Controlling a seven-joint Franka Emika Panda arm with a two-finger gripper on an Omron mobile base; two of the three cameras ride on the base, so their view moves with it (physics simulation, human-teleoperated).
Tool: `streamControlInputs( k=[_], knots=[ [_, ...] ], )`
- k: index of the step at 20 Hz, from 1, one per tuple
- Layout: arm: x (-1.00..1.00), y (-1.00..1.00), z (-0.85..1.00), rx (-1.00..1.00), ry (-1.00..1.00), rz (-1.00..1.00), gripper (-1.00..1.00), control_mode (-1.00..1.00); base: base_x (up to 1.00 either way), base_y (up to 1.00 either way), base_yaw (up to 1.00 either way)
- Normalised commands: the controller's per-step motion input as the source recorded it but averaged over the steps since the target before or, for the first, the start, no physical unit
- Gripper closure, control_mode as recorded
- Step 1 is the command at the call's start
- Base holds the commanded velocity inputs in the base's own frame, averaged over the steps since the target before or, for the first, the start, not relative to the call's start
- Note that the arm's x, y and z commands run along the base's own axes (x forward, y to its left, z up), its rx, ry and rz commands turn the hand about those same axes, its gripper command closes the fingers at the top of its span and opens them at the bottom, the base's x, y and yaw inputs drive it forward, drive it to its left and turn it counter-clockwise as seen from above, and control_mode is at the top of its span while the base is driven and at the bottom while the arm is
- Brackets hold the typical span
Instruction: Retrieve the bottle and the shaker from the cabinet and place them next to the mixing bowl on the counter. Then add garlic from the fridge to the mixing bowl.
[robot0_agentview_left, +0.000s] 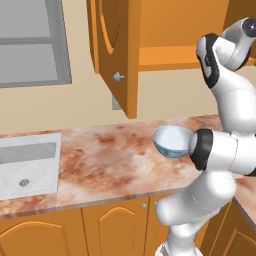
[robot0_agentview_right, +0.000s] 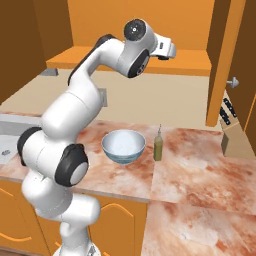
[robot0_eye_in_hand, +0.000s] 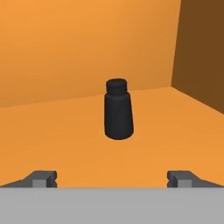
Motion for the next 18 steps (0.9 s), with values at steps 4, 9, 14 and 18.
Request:
streamControlInputs(
  k=[4,9,14,18],
  knots=[
    [0.38,0.0,0.0,0.0,0.0,0.0,-1.0,-1.0,0.0,0.0,0.0],
    [0.36,0.0,0.0,0.0,0.0,0.0,-1.0,-1.0,0.0,0.0,0.0],
    [0.3,-0.09,0.0,0.0,0.0,0.0,-1.0,-1.0,0.0,0.0,0.0],
    [0.29,-0.12,0.0,0.0,0.0,0.0,-1.0,-1.0,0.0,0.0,0.0]
  ],
)
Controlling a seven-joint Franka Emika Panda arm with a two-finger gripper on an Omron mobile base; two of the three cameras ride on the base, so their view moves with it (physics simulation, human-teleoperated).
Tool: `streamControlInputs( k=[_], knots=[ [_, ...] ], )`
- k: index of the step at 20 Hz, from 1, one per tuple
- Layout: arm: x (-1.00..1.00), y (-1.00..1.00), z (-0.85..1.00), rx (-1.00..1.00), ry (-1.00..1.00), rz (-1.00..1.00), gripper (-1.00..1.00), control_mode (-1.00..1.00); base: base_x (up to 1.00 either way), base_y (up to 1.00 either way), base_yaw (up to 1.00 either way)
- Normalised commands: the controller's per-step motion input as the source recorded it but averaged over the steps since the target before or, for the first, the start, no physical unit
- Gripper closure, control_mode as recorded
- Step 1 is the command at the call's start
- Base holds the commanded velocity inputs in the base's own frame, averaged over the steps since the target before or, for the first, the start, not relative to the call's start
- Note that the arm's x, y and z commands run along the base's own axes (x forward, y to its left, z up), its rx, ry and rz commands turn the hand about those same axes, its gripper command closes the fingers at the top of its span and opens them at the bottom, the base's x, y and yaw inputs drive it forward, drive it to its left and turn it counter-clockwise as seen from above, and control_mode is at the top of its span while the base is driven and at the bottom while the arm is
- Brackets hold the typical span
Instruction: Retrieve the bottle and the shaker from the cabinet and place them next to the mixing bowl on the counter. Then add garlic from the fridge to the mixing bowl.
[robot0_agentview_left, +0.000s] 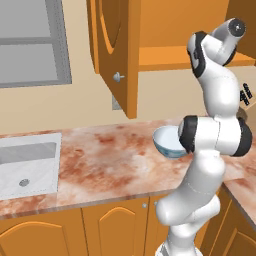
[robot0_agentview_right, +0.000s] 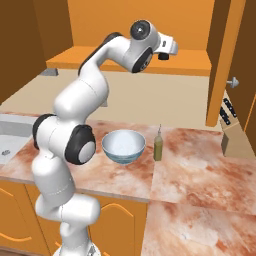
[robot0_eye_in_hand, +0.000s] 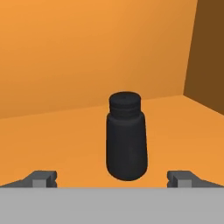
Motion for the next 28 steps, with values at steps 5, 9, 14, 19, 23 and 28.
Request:
streamControlInputs(
  k=[5,9,14,19,23,28],
  knots=[
    [0.29,-0.06,0.0,0.0,0.0,0.0,-1.0,-1.0,0.0,0.0,0.0],
    [0.24,-0.09,0.0,0.0,0.0,0.0,-1.0,-1.0,0.0,0.0,0.0],
    [0.19,-0.09,0.0,0.0,0.0,0.0,-1.0,-1.0,0.0,0.0,0.0],
    [0.15,-0.11,0.0,0.0,0.0,0.0,-1.0,-1.0,0.0,0.0,0.0],
    [0.16,0.0,0.0,0.0,0.0,0.0,-1.0,-1.0,0.0,0.0,0.0],
    [0.0,0.0,0.0,0.0,0.0,0.0,-1.0,-1.0,0.0,0.0,0.0]
  ],
)
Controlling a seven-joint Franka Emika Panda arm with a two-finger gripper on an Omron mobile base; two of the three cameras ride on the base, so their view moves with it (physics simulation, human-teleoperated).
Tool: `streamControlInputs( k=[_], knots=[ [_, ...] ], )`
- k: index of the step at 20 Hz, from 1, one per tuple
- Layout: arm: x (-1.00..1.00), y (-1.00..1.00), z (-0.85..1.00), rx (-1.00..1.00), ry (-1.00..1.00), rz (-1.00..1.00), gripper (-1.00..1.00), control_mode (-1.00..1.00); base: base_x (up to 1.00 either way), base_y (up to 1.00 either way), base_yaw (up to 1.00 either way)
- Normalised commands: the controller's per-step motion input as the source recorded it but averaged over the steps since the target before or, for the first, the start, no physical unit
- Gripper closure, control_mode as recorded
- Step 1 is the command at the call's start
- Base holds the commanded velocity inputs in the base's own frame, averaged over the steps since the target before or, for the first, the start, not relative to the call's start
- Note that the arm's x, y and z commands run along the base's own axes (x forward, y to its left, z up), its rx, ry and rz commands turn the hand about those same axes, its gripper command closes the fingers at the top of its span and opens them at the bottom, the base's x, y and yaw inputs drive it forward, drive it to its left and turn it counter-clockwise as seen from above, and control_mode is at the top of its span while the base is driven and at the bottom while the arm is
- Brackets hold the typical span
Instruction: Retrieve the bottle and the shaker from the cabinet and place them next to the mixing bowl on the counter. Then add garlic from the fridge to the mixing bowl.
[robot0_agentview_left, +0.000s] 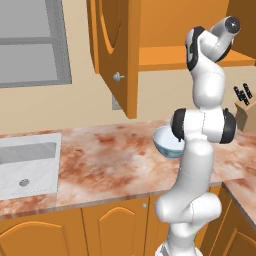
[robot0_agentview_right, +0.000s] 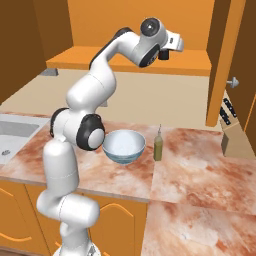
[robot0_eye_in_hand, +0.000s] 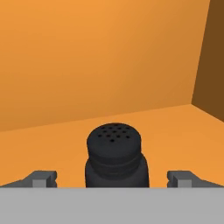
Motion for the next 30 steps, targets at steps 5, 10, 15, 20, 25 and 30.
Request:
streamControlInputs(
  k=[5,10,15,20,25,30],
  knots=[
    [0.0,0.0,0.0,0.0,0.0,0.0,1.0,-1.0,0.0,0.0,0.0],
    [0.0,0.0,0.0,0.0,0.0,0.0,1.0,-1.0,0.0,0.0,0.0],
    [0.0,0.0,0.0,0.0,0.0,0.0,1.0,-1.0,0.0,0.0,0.0],
    [-0.51,0.0,0.0,0.0,-0.03,0.0,1.0,-1.0,0.0,0.0,0.0],
    [-0.86,0.0,-0.21,0.0,-0.09,0.0,1.0,-1.0,0.0,0.0,0.0],
    [-0.99,0.1,-0.19,-0.01,-0.04,0.0,1.0,-1.0,0.0,0.0,0.0]
  ],
)
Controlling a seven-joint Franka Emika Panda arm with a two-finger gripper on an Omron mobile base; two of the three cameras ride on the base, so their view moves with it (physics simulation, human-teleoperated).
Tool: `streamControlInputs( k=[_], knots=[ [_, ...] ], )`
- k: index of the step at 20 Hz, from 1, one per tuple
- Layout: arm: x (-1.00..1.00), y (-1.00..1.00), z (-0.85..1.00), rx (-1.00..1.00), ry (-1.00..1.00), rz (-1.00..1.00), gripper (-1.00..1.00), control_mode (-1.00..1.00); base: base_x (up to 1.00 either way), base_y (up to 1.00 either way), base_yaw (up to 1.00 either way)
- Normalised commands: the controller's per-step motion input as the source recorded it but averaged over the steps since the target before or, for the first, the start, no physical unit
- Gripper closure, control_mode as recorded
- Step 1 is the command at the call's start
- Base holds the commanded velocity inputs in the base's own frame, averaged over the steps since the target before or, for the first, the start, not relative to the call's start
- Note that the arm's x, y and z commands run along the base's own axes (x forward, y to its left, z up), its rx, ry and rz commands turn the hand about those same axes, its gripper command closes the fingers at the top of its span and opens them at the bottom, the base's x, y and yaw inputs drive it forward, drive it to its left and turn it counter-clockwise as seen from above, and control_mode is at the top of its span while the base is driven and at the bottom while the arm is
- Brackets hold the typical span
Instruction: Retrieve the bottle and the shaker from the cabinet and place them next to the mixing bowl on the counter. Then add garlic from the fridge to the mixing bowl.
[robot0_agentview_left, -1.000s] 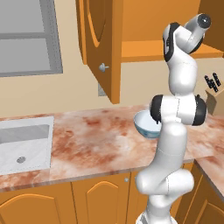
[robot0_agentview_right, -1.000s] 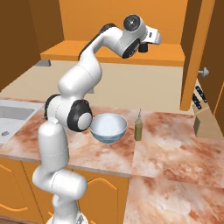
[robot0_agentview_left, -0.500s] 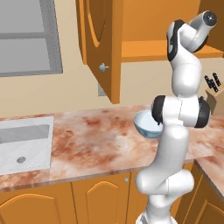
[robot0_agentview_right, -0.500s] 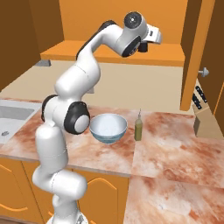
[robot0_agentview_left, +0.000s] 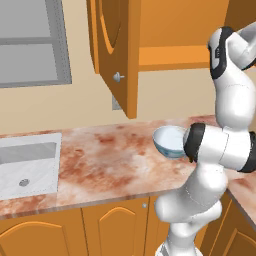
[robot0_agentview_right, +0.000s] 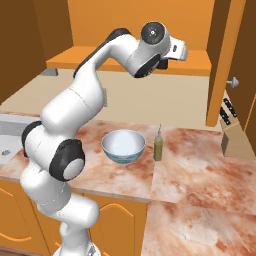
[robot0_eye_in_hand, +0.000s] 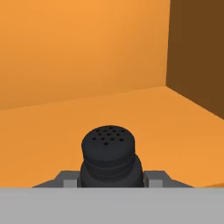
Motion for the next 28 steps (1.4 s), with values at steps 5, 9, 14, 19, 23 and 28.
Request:
streamControlInputs(
  k=[5,9,14,19,23,28],
  knots=[
    [-0.99,0.35,-0.17,-0.06,0.0,0.03,1.0,-1.0,0.0,0.0,0.0],
    [-0.91,0.19,-0.31,-0.03,0.0,0.07,1.0,-1.0,0.0,0.0,0.0],
    [-0.78,0.01,-0.44,-0.02,0.0,0.1,1.0,-1.0,0.0,0.0,0.0],
    [-0.34,0.0,-0.45,-0.01,0.0,0.15,1.0,-1.0,0.0,0.0,0.0],
    [-0.08,0.0,-0.44,0.0,0.0,0.17,1.0,-1.0,0.0,0.0,0.0],
    [0.0,-0.04,-0.32,0.0,0.0,0.07,1.0,-1.0,0.0,0.0,0.0]
  ],
)
